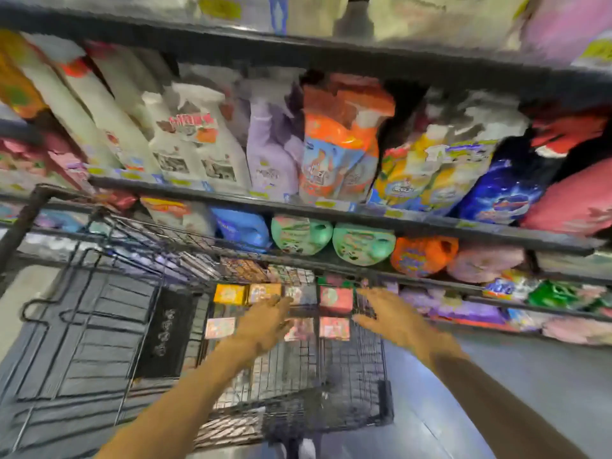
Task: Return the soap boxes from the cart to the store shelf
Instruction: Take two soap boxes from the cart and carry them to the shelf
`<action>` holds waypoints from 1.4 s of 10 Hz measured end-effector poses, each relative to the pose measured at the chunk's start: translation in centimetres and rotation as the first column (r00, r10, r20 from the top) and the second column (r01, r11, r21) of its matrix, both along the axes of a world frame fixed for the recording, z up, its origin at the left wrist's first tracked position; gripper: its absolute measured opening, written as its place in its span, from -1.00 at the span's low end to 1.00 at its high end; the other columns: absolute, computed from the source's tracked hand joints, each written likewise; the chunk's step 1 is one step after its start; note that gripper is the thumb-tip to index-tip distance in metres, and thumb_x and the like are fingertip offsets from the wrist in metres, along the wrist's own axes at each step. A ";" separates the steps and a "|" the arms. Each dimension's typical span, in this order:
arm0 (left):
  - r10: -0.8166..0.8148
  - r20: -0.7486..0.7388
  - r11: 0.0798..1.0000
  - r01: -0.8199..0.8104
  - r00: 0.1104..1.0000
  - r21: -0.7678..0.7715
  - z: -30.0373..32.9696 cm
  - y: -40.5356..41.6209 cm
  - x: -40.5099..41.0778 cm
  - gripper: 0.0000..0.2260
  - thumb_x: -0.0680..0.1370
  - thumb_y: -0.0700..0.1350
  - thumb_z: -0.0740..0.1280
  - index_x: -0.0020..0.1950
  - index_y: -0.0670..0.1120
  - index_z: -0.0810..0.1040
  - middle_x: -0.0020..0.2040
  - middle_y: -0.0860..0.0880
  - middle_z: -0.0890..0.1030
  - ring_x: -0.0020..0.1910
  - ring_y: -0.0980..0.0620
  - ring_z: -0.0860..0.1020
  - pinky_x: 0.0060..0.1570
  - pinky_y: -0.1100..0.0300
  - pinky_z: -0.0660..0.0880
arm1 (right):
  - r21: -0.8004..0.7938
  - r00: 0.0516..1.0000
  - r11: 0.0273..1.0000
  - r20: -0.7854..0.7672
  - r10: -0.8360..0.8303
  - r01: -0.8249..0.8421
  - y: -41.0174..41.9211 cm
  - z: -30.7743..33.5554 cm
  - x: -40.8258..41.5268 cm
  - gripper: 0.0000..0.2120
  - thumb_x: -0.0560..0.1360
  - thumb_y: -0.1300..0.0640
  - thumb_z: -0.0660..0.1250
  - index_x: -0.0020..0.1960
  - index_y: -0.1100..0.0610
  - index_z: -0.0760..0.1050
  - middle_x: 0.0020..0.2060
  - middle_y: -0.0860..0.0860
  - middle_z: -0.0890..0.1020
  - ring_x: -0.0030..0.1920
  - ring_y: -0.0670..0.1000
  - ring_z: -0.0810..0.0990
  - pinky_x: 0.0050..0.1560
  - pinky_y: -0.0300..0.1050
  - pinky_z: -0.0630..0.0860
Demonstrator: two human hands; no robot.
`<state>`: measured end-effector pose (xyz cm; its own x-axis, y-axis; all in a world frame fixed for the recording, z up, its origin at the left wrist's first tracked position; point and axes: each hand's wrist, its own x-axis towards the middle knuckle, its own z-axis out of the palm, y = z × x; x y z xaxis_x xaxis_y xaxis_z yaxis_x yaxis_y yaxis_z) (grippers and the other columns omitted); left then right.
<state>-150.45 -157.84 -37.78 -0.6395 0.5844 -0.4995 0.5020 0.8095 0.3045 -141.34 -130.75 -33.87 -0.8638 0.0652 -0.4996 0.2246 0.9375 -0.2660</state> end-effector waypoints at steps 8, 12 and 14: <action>-0.075 -0.012 0.983 0.072 0.997 -0.169 -26.6 2.8 -2.3 -0.52 0.52 -0.01 0.34 0.41 -0.03 0.31 0.38 -0.07 0.42 0.35 -0.10 0.33 0.31 -0.02 0.24 | -0.133 0.963 0.970 0.205 -0.173 0.202 -3.4 -17.3 1.9 -0.44 0.65 -0.09 0.18 0.57 0.07 0.15 0.47 0.07 0.35 0.46 0.06 0.33 0.40 -0.11 0.29; 0.406 0.550 0.731 -0.621 0.730 0.285 -22.1 -0.7 -0.7 -0.60 0.36 -0.23 0.60 0.12 -0.05 0.55 0.00 0.12 0.57 -0.03 0.11 0.58 0.10 0.24 0.56 | -0.063 0.823 0.833 0.216 -0.526 0.550 -4.4 -22.3 -1.7 -0.60 0.58 -0.04 0.30 0.28 0.21 0.41 0.15 0.17 0.58 0.10 0.19 0.59 0.07 -0.02 0.56; 0.452 0.704 0.572 -0.783 0.548 0.242 -22.1 -3.6 1.1 -0.62 0.40 -0.31 0.56 0.18 -0.11 0.61 0.05 -0.06 0.71 -0.02 0.06 0.64 -0.16 0.39 0.54 | -0.203 0.636 0.603 0.275 -0.721 0.771 -4.7 -26.3 -2.7 -0.60 0.61 0.21 0.30 0.38 0.37 0.35 0.22 0.18 0.52 0.22 0.19 0.52 -0.34 -0.59 0.36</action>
